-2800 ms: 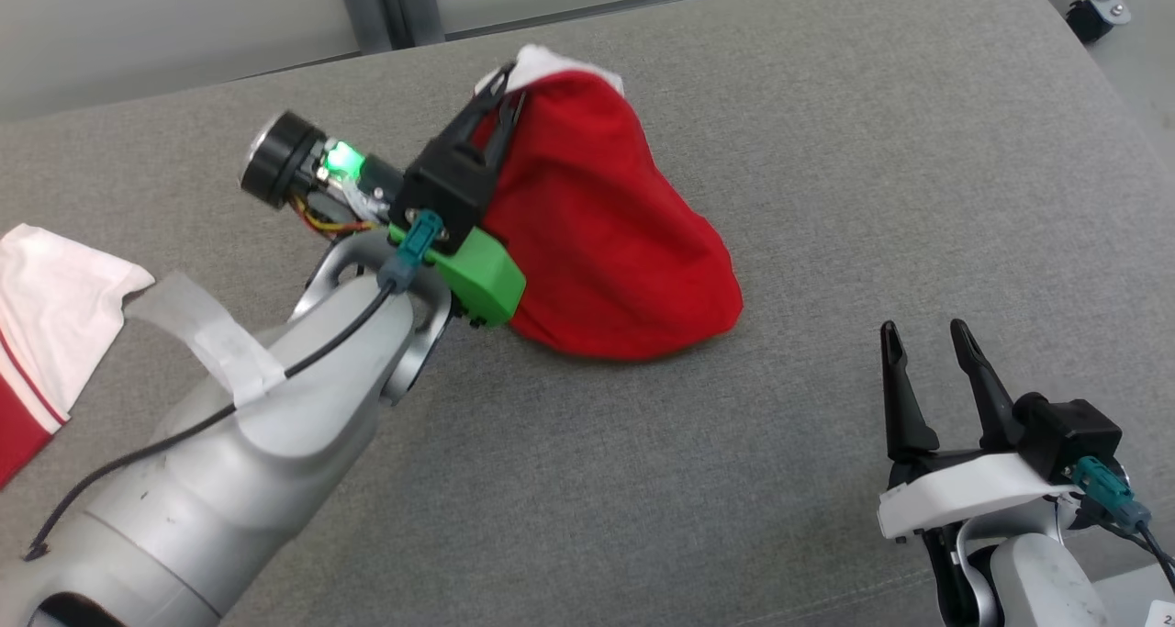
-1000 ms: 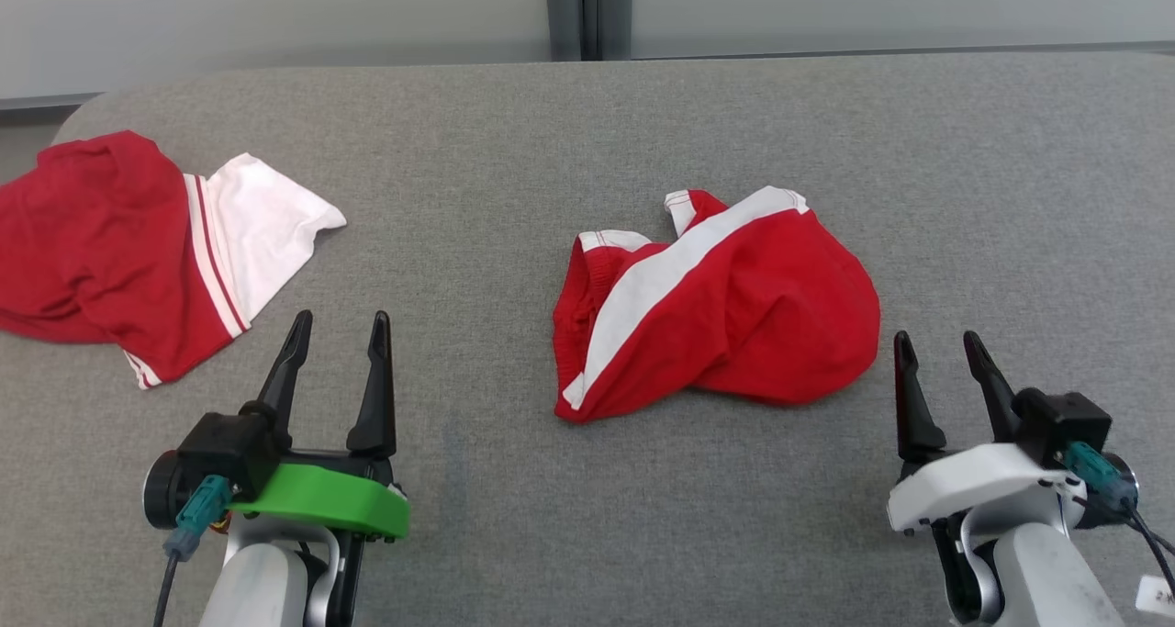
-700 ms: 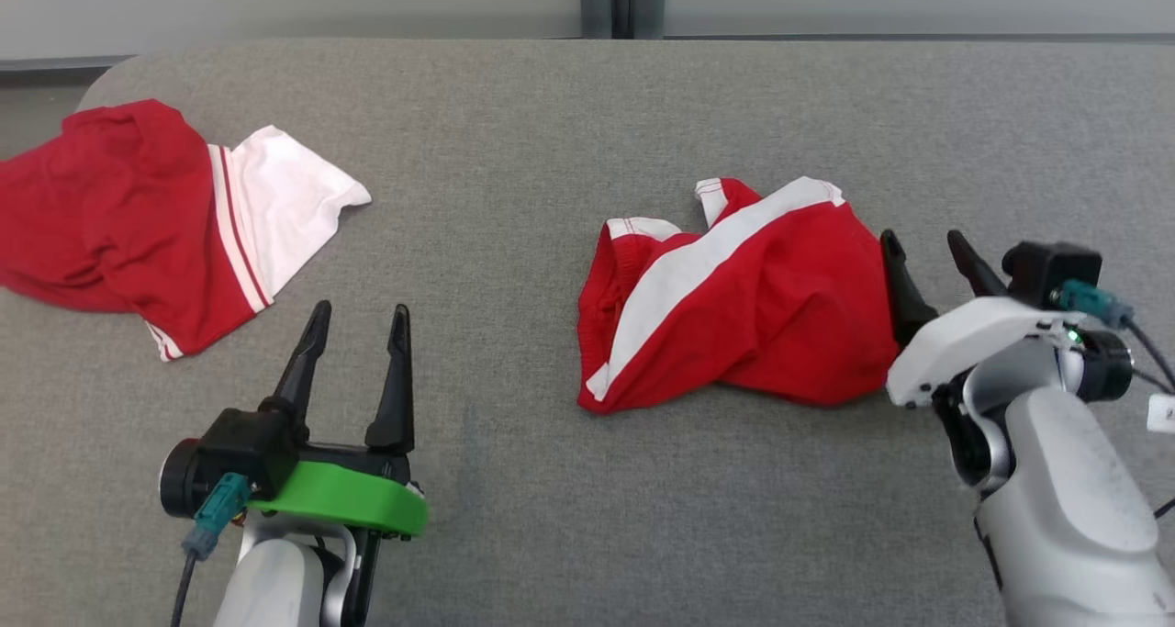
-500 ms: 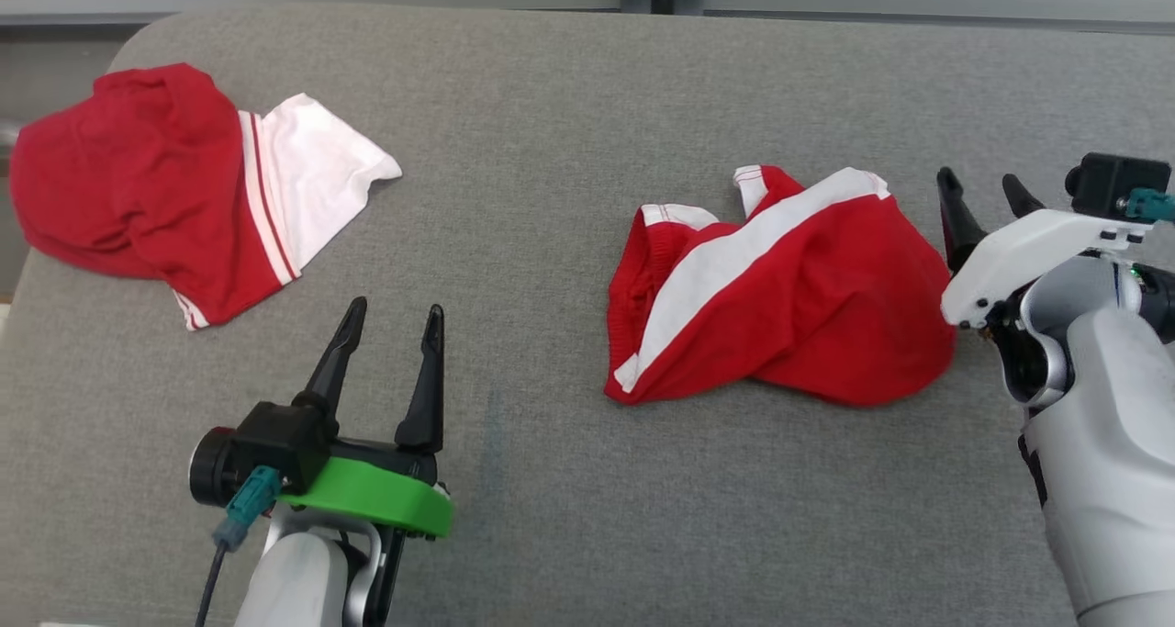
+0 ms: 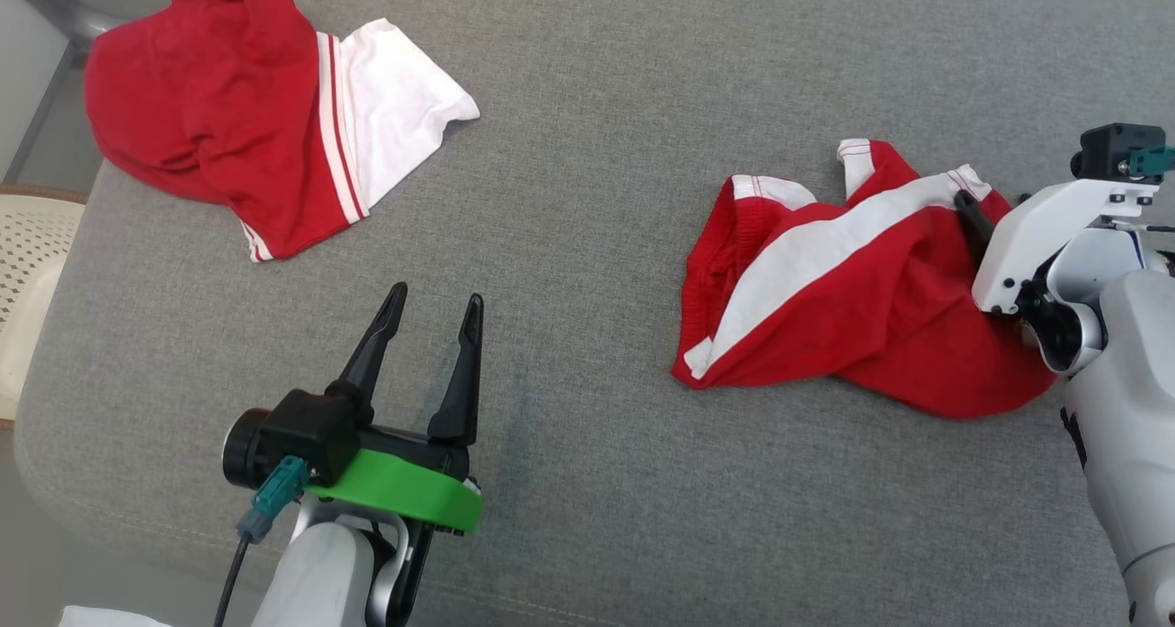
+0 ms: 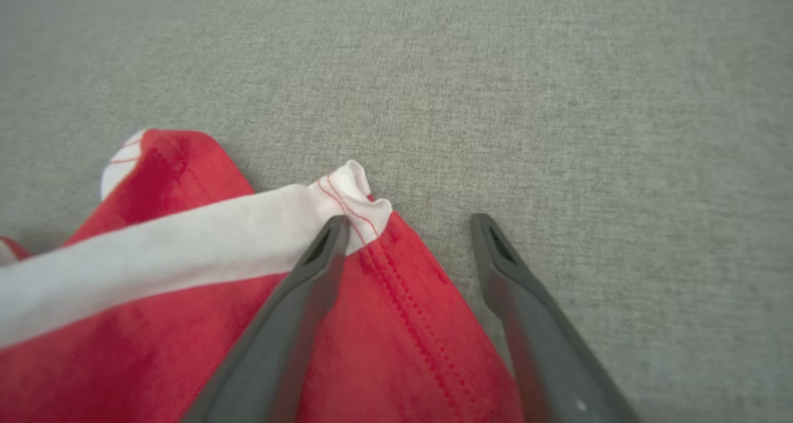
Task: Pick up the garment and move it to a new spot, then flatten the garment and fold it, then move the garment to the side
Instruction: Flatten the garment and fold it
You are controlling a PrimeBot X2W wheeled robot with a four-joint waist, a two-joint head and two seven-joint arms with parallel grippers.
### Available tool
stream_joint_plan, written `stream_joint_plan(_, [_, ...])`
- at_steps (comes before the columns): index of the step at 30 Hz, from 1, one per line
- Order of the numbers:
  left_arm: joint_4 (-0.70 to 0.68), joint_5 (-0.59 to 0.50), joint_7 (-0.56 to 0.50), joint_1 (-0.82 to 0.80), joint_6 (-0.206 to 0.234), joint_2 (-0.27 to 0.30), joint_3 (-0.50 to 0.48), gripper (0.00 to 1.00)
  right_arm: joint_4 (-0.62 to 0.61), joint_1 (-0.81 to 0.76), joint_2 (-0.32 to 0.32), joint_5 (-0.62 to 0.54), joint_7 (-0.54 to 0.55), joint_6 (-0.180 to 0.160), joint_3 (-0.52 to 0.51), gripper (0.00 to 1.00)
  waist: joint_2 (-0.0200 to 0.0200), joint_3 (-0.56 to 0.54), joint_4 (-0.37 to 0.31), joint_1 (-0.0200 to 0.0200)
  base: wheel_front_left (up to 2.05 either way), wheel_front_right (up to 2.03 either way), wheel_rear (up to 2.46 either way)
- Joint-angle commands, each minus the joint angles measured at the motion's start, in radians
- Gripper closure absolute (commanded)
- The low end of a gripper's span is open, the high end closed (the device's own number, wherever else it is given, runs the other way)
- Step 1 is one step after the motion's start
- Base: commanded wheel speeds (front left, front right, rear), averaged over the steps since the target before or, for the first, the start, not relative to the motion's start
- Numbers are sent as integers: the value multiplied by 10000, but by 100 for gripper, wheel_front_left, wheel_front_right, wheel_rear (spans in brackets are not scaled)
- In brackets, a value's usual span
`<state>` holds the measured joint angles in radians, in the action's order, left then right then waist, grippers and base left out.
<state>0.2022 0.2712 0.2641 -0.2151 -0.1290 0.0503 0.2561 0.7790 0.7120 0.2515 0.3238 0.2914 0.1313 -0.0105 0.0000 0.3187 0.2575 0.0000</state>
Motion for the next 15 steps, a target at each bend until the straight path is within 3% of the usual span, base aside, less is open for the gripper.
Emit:
stream_joint_plan(1, [-23, 114, 4, -125, -19, 6, -10, 0, 213, -32, 59, 89, 191, -12, 156, 0, 0, 73, 76, 0, 0, 0, 0])
stream_joint_plan(3, [-8, 101, 4, -117, -19, 5, -4, 0, 278, -96, 154, 56, 350, -12, 440, 0, 0, 64, 49, 0, 0, 0, 0])
stream_joint_plan(4, [9, 94, 4, -109, -19, 5, 0, 0, 268, -107, 213, 58, 396, -10, 562, 46, 0, 54, 26, 0, 0, 0, 0])
stream_joint_plan(5, [22, 84, 4, -104, -19, 5, 8, 0, 253, -117, 275, 54, 385, -10, 644, 65, 0, 45, 8, 0, 0, 0, 0])
stream_joint_plan(6, [37, 71, 4, -94, -19, 5, 7, 0, 222, -137, 381, -23, 331, -12, 755, 100, 0, 27, -16, 0, 0, 0, 0])
stream_joint_plan(15, [146, -76, 4, 2, -20, 7, -82, 0, -842, -231, 633, -308, -1521, -13, 1052, 100, 0, -189, -375, 0, 0, 0, 0])
